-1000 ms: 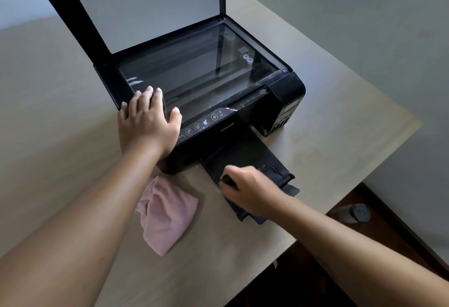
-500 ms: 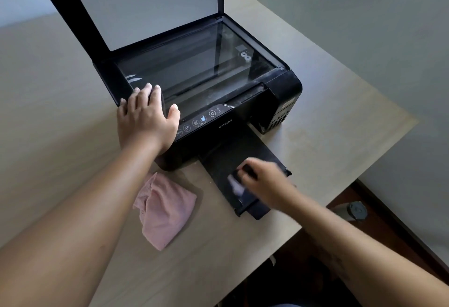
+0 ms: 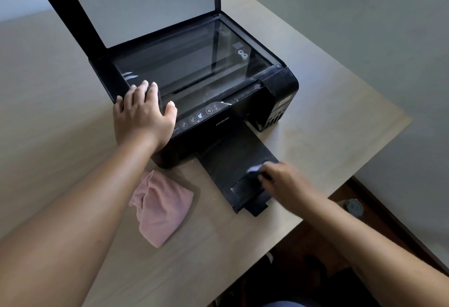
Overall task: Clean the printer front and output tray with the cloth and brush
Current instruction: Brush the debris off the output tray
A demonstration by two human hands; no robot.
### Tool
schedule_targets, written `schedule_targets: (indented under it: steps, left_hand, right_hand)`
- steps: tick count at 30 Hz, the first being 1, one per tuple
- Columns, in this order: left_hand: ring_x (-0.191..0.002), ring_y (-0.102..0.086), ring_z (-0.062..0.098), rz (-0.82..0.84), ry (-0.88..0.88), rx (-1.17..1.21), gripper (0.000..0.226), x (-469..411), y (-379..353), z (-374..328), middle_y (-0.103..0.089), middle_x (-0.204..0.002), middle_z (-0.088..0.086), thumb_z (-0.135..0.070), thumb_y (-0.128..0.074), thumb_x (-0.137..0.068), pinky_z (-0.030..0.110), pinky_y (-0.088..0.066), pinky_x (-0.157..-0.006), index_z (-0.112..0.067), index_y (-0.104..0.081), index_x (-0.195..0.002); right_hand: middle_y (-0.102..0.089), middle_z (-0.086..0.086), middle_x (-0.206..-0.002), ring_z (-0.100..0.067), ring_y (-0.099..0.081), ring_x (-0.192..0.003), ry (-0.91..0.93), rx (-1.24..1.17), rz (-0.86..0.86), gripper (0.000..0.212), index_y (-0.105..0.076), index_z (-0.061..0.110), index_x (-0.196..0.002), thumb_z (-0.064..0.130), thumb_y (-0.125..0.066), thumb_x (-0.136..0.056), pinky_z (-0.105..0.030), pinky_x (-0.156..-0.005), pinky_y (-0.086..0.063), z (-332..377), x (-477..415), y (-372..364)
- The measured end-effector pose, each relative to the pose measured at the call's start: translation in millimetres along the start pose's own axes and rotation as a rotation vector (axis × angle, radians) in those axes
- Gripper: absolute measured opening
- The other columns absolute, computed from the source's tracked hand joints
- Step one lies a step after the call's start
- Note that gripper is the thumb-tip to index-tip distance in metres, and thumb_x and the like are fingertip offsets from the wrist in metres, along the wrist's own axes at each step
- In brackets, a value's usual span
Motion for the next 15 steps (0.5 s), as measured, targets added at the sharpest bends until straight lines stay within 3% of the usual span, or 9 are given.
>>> schedule_targets:
  steps: [2, 4, 7, 9, 11, 13, 15]
  left_hand:
    - [-0.146, -0.016, 0.021, -0.002, -0.001, 0.001, 0.065, -0.3, 0.1, 0.0, -0.024, -0.160, 0.001, -0.053, -0.034, -0.093, 0.044, -0.008, -0.119, -0.021, -0.030, -0.150]
    - [-0.147, -0.016, 0.021, 0.001, -0.001, -0.003, 0.065, -0.7, -0.2, 0.5, -0.024, -0.160, 0.001, -0.053, -0.034, -0.093, 0.044, -0.008, -0.120, -0.021, -0.030, -0.150]
    - [-0.147, -0.016, 0.021, 0.003, 0.001, -0.002, 0.066, -0.8, -0.5, 1.0, -0.023, -0.160, 0.000, -0.053, -0.033, -0.093, 0.044, -0.007, -0.120, -0.021, -0.030, -0.150]
    - [-0.147, -0.015, 0.021, 0.007, 0.001, -0.002, 0.066, -0.1, -1.2, 0.6, -0.023, -0.160, 0.000, -0.054, -0.033, -0.093, 0.044, -0.007, -0.120, -0.021, -0.029, -0.150]
    - [-0.147, -0.015, 0.020, 0.010, 0.001, -0.004, 0.066, 0.5, -1.9, 0.3, -0.023, -0.160, 0.000, -0.054, -0.033, -0.093, 0.044, -0.007, -0.120, -0.022, -0.029, -0.150]
    - [-0.147, -0.015, 0.020, 0.010, -0.001, -0.003, 0.066, 0.0, -1.7, -0.1, -0.023, -0.160, 0.000, -0.054, -0.033, -0.093, 0.044, -0.007, -0.120, -0.021, -0.029, -0.150]
    - [-0.147, -0.015, 0.020, 0.006, -0.001, -0.006, 0.067, -0.4, -0.7, 0.1, -0.023, -0.160, 0.000, -0.055, -0.033, -0.093, 0.044, -0.007, -0.120, -0.021, -0.029, -0.150]
  right_hand:
    - [-0.066, -0.005, -0.083, -0.018, -0.060, -0.076, 0.143, -0.081, 0.144, 0.014, -0.069, 0.012, -0.099, 0.017, -0.064, -0.087, -0.030, -0.065, -0.048, 25.0, 8.1, -21.6]
    - [-0.068, -0.007, -0.084, -0.020, -0.061, -0.073, 0.118, -0.087, 0.014, 0.022, -0.072, 0.010, -0.102, 0.006, -0.066, -0.082, -0.032, -0.065, -0.051, 8.1, -1.1, 0.9]
    - [-0.066, -0.009, -0.084, -0.029, -0.061, -0.076, -0.070, 0.095, -0.168, 0.027, -0.072, 0.014, -0.106, 0.002, -0.067, -0.083, -0.036, -0.062, -0.050, -22.2, 2.6, 31.1]
    - [-0.065, -0.008, -0.084, -0.024, -0.060, -0.075, 0.091, 0.068, -0.036, 0.029, -0.071, 0.013, -0.107, 0.001, -0.069, -0.081, -0.030, -0.063, -0.047, 5.7, 8.2, 2.2]
    - [-0.066, -0.002, -0.088, -0.007, -0.053, -0.076, 0.204, -0.066, 0.164, 0.031, -0.071, 0.015, -0.112, 0.004, -0.068, -0.084, -0.016, -0.069, -0.042, 28.4, 17.1, -22.8]
    - [-0.067, -0.004, -0.093, -0.008, -0.055, -0.078, 0.095, -0.113, 0.098, 0.030, -0.071, 0.016, -0.113, 0.004, -0.065, -0.087, -0.015, -0.070, -0.041, 3.2, 9.1, -7.1]
    - [-0.065, -0.007, -0.090, -0.024, -0.058, -0.081, -0.065, 0.034, -0.082, 0.030, -0.071, 0.018, -0.111, 0.001, -0.062, -0.088, -0.027, -0.068, -0.042, -28.9, 10.0, 19.6]
Point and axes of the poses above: each hand's wrist, its own x-axis away from the middle knuckle, its own y-axis out of the back of the hand, z = x × y, the point moved 10 cm from there along -x, towards the middle knuckle
